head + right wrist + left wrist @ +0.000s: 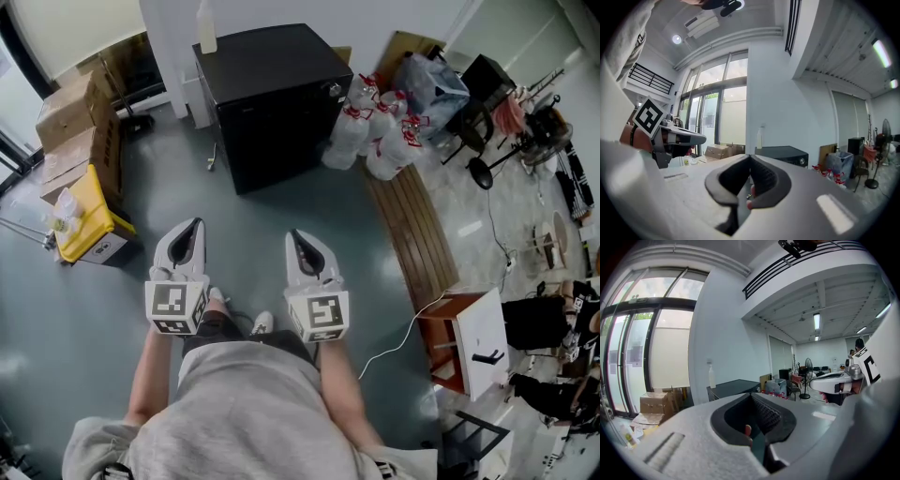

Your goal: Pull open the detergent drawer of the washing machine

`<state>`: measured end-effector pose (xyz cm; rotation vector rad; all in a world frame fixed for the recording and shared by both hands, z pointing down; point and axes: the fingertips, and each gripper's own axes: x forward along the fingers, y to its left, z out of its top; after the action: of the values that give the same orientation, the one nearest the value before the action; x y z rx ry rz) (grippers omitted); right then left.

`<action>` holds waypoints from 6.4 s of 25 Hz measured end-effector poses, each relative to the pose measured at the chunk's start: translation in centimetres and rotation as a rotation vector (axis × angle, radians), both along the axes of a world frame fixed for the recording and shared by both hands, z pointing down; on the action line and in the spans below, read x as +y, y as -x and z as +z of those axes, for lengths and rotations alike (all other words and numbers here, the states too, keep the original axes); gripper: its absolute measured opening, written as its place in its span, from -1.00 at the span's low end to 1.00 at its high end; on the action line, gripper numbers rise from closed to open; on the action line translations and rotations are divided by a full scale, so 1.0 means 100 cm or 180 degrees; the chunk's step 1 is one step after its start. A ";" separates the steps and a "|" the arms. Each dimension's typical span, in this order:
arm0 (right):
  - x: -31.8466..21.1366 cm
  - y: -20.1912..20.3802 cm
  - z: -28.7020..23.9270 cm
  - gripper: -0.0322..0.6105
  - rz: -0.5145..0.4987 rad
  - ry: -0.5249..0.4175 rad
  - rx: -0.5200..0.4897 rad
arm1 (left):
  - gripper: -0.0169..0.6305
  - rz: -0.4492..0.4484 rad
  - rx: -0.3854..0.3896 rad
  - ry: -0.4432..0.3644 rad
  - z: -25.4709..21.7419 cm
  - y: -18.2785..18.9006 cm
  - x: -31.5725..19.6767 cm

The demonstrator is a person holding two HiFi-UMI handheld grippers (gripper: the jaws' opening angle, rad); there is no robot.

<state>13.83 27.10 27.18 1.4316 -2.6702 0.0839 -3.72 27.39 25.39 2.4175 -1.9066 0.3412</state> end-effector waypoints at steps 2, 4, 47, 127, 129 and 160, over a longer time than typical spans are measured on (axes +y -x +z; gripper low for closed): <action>-0.003 0.003 -0.001 -0.89 -0.0005 -0.0008 0.0003 | -0.91 -0.0008 0.0012 -0.0002 -0.001 0.003 -0.003; -0.008 0.008 0.000 -0.89 0.0000 0.0001 0.0011 | -0.91 -0.0012 0.0020 0.0000 -0.001 0.008 -0.007; -0.271 0.151 0.064 -0.89 0.0877 0.0426 -0.0173 | -0.91 0.0928 0.0107 0.0341 0.062 0.125 -0.298; -0.516 0.147 0.277 -0.03 0.0606 0.1125 -0.4677 | -0.91 0.0185 0.0342 0.1158 0.318 0.149 -0.424; -0.516 0.147 0.276 -0.03 0.0614 0.1082 -0.4700 | -0.91 0.0192 0.0343 0.1181 0.321 0.149 -0.422; -0.522 0.150 0.273 0.12 0.0578 0.0847 -0.5238 | -0.91 0.0138 0.0287 0.1313 0.343 0.157 -0.409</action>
<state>-1.19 -25.13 54.47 1.8572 -3.0346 2.4326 -19.42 -13.46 59.65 2.1628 -1.5635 0.5551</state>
